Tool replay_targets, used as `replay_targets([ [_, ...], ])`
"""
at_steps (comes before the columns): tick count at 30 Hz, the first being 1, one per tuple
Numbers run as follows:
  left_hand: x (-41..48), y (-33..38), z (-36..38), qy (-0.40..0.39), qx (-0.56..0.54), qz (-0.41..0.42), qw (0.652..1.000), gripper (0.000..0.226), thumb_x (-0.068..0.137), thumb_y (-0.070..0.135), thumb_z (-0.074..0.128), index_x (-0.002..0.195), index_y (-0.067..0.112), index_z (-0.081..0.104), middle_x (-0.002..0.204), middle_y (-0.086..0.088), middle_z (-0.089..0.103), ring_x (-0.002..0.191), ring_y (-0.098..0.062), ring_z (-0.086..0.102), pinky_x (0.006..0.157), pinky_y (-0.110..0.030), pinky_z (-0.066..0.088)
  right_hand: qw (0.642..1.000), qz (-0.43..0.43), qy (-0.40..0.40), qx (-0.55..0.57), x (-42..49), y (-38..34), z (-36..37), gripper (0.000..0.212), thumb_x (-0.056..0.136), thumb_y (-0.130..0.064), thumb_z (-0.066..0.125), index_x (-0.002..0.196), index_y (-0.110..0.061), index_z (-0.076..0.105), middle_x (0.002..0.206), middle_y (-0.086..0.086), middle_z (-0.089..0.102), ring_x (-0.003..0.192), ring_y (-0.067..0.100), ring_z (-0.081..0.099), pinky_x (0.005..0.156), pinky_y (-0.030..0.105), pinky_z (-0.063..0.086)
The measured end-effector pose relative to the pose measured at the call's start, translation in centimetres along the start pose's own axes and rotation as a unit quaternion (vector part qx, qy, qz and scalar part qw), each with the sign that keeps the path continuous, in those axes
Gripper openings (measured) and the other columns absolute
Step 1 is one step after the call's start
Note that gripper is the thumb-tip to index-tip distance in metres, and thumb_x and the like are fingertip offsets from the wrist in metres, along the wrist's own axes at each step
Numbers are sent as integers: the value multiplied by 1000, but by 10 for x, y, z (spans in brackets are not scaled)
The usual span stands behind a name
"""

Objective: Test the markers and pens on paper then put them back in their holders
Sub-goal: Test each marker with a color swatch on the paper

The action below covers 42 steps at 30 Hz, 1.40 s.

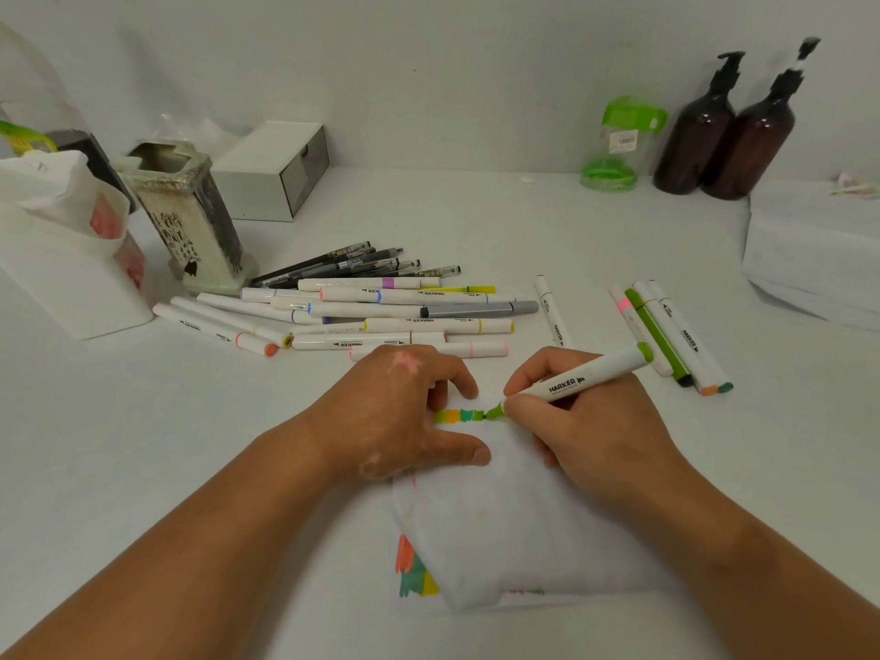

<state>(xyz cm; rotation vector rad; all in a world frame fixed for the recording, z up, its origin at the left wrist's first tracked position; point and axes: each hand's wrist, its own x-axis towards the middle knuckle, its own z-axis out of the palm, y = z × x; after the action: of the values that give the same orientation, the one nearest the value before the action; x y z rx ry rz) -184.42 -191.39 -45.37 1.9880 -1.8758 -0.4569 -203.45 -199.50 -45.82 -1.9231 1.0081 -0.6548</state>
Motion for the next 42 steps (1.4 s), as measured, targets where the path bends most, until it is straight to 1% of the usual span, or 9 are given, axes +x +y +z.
replay_targets([
  [14,1,0,1,-5,9,-7,1000,58,62,72,74,110,42,64,83,18,54,75,-1,52,61,-11,36,1000,-10,16,-9,1,2,0,13,84,-17,74,76,-26,69,53,-18,60,51,-3,56,43,8,39],
  [18,0,0,0,11,3,-6,1000,55,67,68,75,113,42,62,82,16,55,72,0,52,61,-11,35,995,-12,60,73,4,6,-6,13,84,-16,72,76,-26,70,53,-6,60,49,8,53,48,22,43],
  [23,0,2,-4,98,-128,-23,987,24,84,28,64,104,35,51,89,10,56,70,-4,51,64,-20,42,969,-3,79,235,8,4,-17,8,72,-24,73,72,-22,65,51,5,56,44,15,50,41,22,42],
  [27,0,5,-5,134,-226,-56,963,21,92,6,48,95,27,47,86,-11,59,62,-8,47,57,-27,42,959,-8,66,275,10,8,-21,22,64,-38,76,74,-20,67,52,7,56,46,20,49,42,24,41],
  [31,-1,5,-1,133,-212,-41,967,21,97,13,54,97,34,55,75,3,60,66,-5,53,62,-30,49,955,-17,46,292,10,11,-23,25,65,-37,80,79,-18,71,53,7,56,47,18,51,43,24,41],
  [33,0,8,0,121,-246,-30,961,24,96,14,60,102,37,60,83,15,67,78,-3,62,66,-29,53,948,-21,31,316,9,10,-23,22,66,-33,79,80,-17,73,56,7,57,50,19,53,44,25,42],
  [36,-1,13,1,108,-323,-17,940,37,89,5,71,111,33,61,97,10,75,94,-12,69,75,-35,58,932,-23,13,361,8,8,-24,10,70,-23,73,78,-16,74,58,10,57,51,21,54,43,26,42],
  [39,0,15,2,112,-346,-7,931,41,84,3,77,109,32,62,96,6,77,89,-16,71,76,-31,58,932,-28,7,362,8,6,-24,5,73,-17,69,76,-17,73,57,11,57,49,21,53,42,26,42],
  [42,-1,14,3,100,-339,2,935,42,83,8,79,103,40,62,97,9,77,74,-5,65,72,-21,55,937,-29,-7,348,6,5,-22,3,73,-16,69,75,-17,71,58,11,58,50,21,54,42,26,42],
])
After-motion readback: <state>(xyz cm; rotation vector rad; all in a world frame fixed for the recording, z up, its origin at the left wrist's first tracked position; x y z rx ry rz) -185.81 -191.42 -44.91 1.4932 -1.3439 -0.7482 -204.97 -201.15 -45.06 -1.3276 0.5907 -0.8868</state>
